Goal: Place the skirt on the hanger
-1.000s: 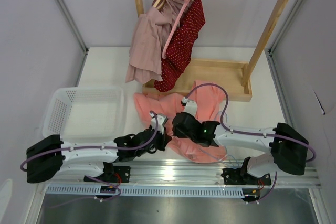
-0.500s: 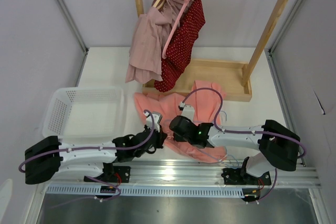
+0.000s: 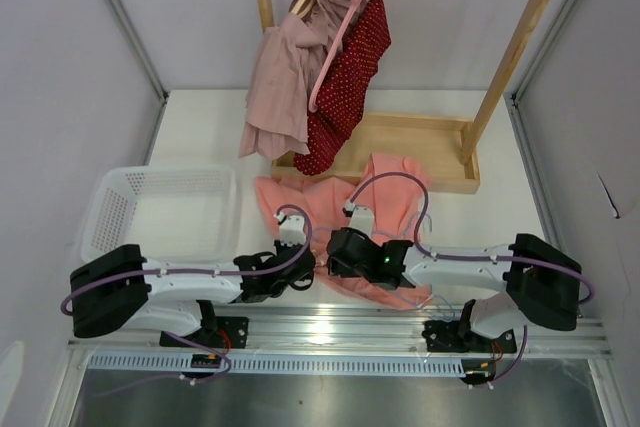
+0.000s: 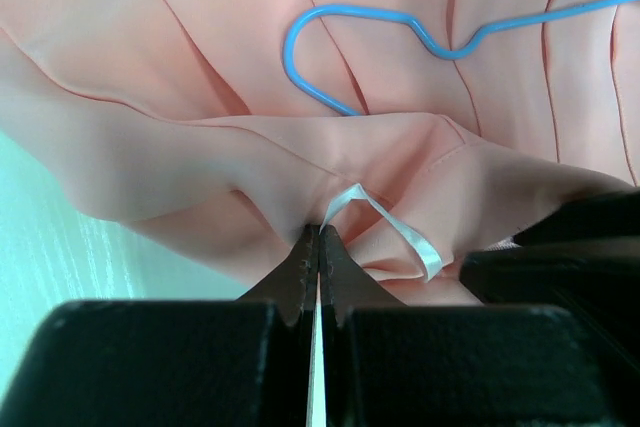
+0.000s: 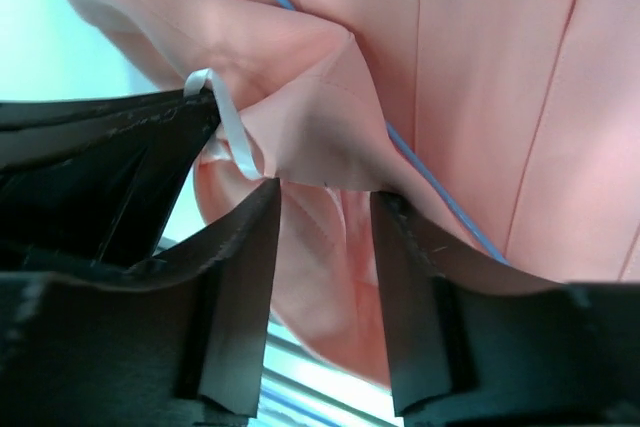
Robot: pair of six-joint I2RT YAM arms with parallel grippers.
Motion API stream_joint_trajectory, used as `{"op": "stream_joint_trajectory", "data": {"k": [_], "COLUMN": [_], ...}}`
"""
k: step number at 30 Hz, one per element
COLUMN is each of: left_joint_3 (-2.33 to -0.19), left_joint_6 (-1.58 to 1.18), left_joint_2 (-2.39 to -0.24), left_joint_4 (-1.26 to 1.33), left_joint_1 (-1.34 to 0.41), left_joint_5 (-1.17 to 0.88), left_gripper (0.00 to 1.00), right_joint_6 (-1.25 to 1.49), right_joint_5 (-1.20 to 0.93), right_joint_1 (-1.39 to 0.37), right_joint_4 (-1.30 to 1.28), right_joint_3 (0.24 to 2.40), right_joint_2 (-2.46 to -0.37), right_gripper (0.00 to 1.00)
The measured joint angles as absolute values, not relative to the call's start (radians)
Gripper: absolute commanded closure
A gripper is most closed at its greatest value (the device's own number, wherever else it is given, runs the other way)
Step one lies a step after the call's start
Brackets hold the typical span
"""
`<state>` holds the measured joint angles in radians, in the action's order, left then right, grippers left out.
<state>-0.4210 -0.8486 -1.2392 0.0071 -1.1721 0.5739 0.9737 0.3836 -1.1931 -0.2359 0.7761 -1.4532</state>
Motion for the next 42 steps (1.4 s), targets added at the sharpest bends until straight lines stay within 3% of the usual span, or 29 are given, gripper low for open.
{"op": "stream_joint_trajectory", "data": {"k": [3,11,22,31,42], "left_joint_3": [-0.421,-0.421,-0.421,-0.421,-0.421], "left_joint_6": [-0.854,-0.852,-0.828,-0.809,-0.799], "left_joint_2": [-1.235,-1.215,-1.208,-1.196,-1.195], "left_joint_4": [0.004,0.002,0.005,0.004,-0.002], "left_joint_1": [-1.172,-1.171,-1.171,-1.171,-1.171], "left_joint_5": [0.574,0.573,0.565,0.556,0.548], "left_gripper": [1.0,1.0,1.0,1.0,1.0], "right_joint_6": [0.975,0.972,0.918,0.823,0.787], "right_joint_5": [0.386,0.419,0.377,0.213,0.09], "right_joint_1": [-1.196,-1.159,-0.832,-0.551,-0.485], "right_joint_4": [-0.263,-0.352,-0.43,-0.388,-0.263], "right_joint_3": [0.776,0.776,0.715,0.545,0.485], "right_joint_2": [-1.407,-1.252,-1.178,-1.073,-1.085], "right_gripper": [0.45,0.47,0.51,0.54,0.56]}}
